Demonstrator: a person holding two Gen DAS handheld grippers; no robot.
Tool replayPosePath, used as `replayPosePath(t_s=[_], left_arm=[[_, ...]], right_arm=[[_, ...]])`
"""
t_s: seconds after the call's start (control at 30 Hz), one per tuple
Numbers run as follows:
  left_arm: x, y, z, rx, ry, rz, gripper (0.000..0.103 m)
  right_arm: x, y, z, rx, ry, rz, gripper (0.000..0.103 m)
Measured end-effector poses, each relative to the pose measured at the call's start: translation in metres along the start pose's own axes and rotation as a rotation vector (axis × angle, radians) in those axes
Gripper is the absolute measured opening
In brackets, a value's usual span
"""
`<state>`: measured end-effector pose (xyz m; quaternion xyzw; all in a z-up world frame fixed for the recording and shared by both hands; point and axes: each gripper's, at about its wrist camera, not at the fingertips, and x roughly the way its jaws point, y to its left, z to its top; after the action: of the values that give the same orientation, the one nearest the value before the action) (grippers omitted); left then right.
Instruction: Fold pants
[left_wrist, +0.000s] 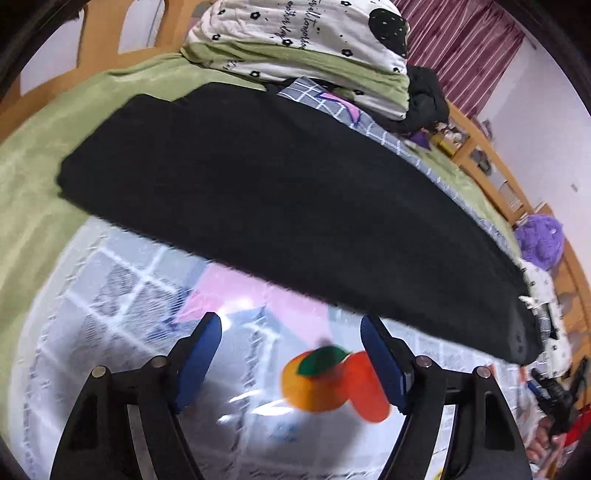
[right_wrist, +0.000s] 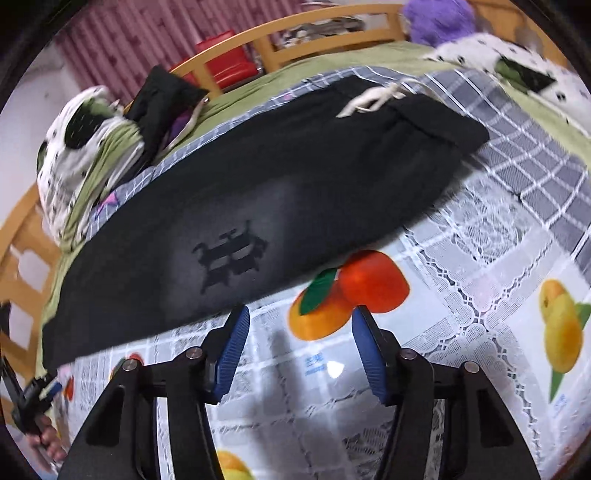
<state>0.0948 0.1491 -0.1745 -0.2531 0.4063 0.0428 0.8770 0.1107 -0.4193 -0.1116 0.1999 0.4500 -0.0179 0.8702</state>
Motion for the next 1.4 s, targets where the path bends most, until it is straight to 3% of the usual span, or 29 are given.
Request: replayPosePath(t_s=[0.13,0.23,0.3,0.37,0.4,0.43,0.47,0.53,0.63,0.77,0.87,1.07,1.23,1.33,1.37,1.4], left_arm=[[0.015,-0.003,0.009,-0.072,0.011,-0.074,0.075],[0.026,-0.008,0.019,-0.097,0.017,-0.080,0.074],[0.031,-0.008,0.025,-0.130,0.016,-0.073,0.066],[0.037,-0.004,0.033,-0.180,0.020,-0.071,0.046],[0.039,-0.001,0.037,-0.201,0.024,-0.062,0.040],[0.041,0.000,0.042,-0.205,0.034,-0.049,0.015],[0.042,-0.001,0.047,-0.180,0.042,-0.029,0.006],[0.035,-0.009,0.059,-0.115,0.022,-0.041,0.006],[0.016,-0.026,0.084,-0.031,-0.056,-0.052,0.006],[0.013,-0.046,0.125,0.020,-0.107,-0.078,0.006],[0.024,-0.064,0.154,0.071,-0.149,-0.044,0.006],[0.068,-0.094,0.205,0.123,-0.191,0.016,0.006],[0.119,-0.105,0.224,0.131,-0.182,0.074,0.006],[0.140,-0.106,0.220,0.135,-0.166,0.132,0.009],[0.143,-0.106,0.219,0.134,-0.153,0.143,0.018],[0.145,-0.107,0.217,0.135,-0.129,0.141,0.026]], right_arm=[[0.014,-0.012,0.005,0.083,0.001,0.074,0.057],[0.025,-0.013,0.013,0.112,-0.004,0.101,0.057],[0.033,-0.013,0.021,0.131,-0.005,0.111,0.057],[0.041,-0.012,0.030,0.148,-0.003,0.122,0.054],[0.044,-0.012,0.035,0.155,0.005,0.115,0.043],[0.049,-0.010,0.040,0.157,0.013,0.096,0.034],[0.052,-0.008,0.046,0.152,0.020,0.058,0.018],[0.047,-0.003,0.053,0.136,0.004,0.054,0.014],[0.024,0.018,0.071,0.052,-0.092,0.065,0.012],[0.016,0.037,0.105,0.009,-0.145,0.114,0.012],[0.026,0.049,0.141,0.008,-0.161,0.146,0.012],[0.065,0.078,0.197,-0.066,-0.189,0.118,0.012],[0.109,0.089,0.227,-0.071,-0.184,0.084,0.012],[0.145,0.091,0.236,-0.067,-0.137,0.037,0.018],[0.157,0.091,0.237,-0.064,-0.102,0.033,0.028],[0.163,0.089,0.235,-0.062,-0.074,0.037,0.044]])
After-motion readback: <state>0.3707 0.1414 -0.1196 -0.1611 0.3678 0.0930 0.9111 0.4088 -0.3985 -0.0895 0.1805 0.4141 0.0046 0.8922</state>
